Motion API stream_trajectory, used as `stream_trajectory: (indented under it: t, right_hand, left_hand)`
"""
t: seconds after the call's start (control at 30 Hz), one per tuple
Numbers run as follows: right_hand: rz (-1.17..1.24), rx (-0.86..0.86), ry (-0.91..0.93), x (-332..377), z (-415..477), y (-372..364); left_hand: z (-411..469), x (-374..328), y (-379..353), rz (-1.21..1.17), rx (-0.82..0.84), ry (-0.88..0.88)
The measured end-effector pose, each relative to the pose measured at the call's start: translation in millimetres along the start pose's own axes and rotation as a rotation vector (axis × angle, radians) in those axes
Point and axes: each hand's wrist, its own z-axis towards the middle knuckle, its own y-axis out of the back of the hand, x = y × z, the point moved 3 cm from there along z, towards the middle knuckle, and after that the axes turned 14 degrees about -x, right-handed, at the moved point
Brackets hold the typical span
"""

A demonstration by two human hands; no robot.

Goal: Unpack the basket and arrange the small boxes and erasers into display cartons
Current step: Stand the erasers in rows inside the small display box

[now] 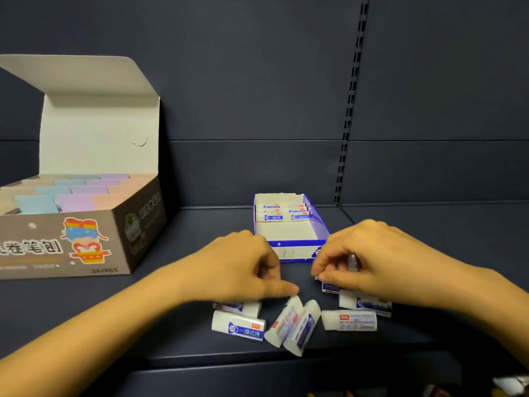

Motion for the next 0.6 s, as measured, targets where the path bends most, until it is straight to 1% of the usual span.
stream_trajectory:
  t: [0.17, 0.37, 0.47, 0.6]
  right_hand:
    - [0.027, 0.042, 0.028, 9.8, -9.9, -3.3]
    - [0.028, 0.073, 0.082, 18.1, -13.7, -4.0]
    - [0.027, 0.11, 0.099, 20.4, -13.5, -7.3]
    - [0.015, 0.15, 0.112, 22.2, -11.8, -7.5]
  left_hand:
    - [-1.8, -8.0, -15.6, 0.056, 0.091, 0.063]
    - [4.1, -8.1, -18.5, 0.046, 0.194, 0.097]
    - [7.1, -8.8, -19.6, 0.041, 0.205, 0.119]
    - [8.1, -8.7, -22.2, 0.007, 0.179, 0.165]
